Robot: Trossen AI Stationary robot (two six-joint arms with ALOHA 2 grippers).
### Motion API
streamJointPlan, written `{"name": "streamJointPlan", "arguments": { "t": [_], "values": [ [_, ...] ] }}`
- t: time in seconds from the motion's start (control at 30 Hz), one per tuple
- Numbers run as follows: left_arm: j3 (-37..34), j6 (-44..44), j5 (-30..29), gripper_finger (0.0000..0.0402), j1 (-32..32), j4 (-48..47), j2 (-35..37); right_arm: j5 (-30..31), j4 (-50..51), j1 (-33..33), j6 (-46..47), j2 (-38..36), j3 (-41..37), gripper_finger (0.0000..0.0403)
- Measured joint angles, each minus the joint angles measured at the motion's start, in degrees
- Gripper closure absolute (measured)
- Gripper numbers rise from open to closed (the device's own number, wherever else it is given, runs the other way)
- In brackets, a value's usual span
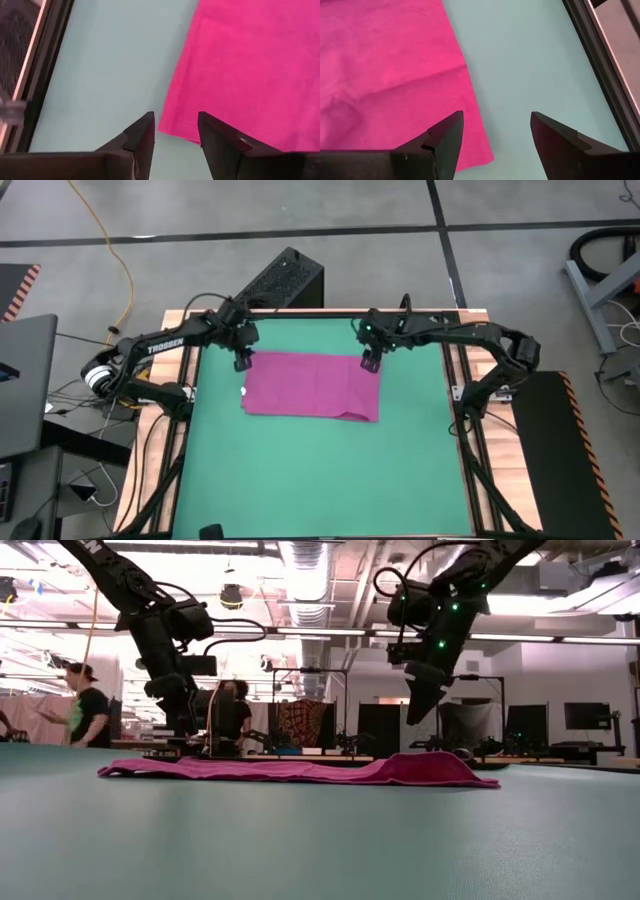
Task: Roll towel
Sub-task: Roll the pink towel
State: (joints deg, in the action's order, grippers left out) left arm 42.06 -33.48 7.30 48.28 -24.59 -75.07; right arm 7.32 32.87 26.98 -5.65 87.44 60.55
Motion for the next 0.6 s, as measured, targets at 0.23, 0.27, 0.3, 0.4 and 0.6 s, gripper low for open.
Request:
{"name": "streamJointPlan", "arguments": {
  "t": [0.23, 0.27, 0.3, 0.4, 0.6],
  "values": [
    [-1.38, -5.49, -4.14, 0.0265, -0.4, 1.44, -0.02, -0.33, -1.17, -0.54, -2.4, 0.0, 0.0, 0.0148],
    [-1.91, -6.02, -4.47, 0.0265, -0.2, 1.97, -0.02, -0.33, -1.41, -0.72, -2.58, 0.0, 0.0, 0.0148],
    [-2.36, -6.44, -4.52, 0.0265, 0.04, 2.16, -0.03, -0.33, -1.61, -0.85, -2.85, 0.0, 0.0, 0.0148],
    [-3.26, -7.49, -4.78, 0.0265, 0.28, 2.74, -0.04, -0.31, -1.74, -1.56, -3.78, 0.0, 0.0, 0.0148],
    [-3.41, -8.08, -4.74, 0.0265, 0.28, 5.31, -0.69, -0.31, -1.89, -2.61, -3.87, 0.0, 0.0, 0.0148]
  ]
}}
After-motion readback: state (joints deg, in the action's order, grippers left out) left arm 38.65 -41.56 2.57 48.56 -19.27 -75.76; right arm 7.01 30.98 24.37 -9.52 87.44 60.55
